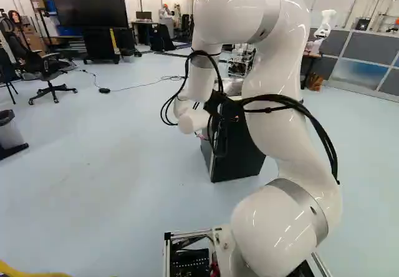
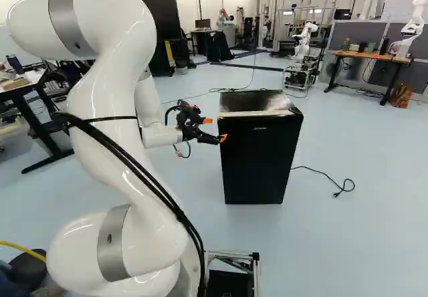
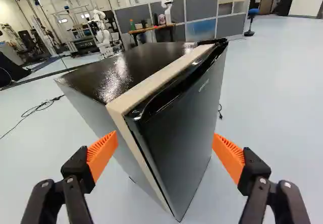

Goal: Grab a drink from the fridge

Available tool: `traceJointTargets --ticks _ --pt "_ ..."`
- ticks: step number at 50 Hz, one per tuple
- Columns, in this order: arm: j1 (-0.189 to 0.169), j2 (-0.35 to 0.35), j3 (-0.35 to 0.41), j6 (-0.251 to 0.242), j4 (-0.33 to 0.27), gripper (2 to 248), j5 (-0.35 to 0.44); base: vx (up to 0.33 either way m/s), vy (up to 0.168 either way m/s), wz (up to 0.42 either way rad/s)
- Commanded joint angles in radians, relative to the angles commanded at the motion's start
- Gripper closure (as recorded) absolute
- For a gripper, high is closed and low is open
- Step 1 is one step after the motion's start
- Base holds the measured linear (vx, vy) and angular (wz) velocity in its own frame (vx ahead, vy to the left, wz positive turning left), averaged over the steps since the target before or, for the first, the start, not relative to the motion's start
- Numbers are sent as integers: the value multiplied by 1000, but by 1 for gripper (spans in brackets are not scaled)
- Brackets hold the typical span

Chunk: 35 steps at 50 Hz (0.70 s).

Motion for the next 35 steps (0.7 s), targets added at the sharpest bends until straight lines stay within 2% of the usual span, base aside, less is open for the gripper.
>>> traceJointTargets --ticks 35 --pt "-13 -26 -42 0 2 3 2 0 0 0"
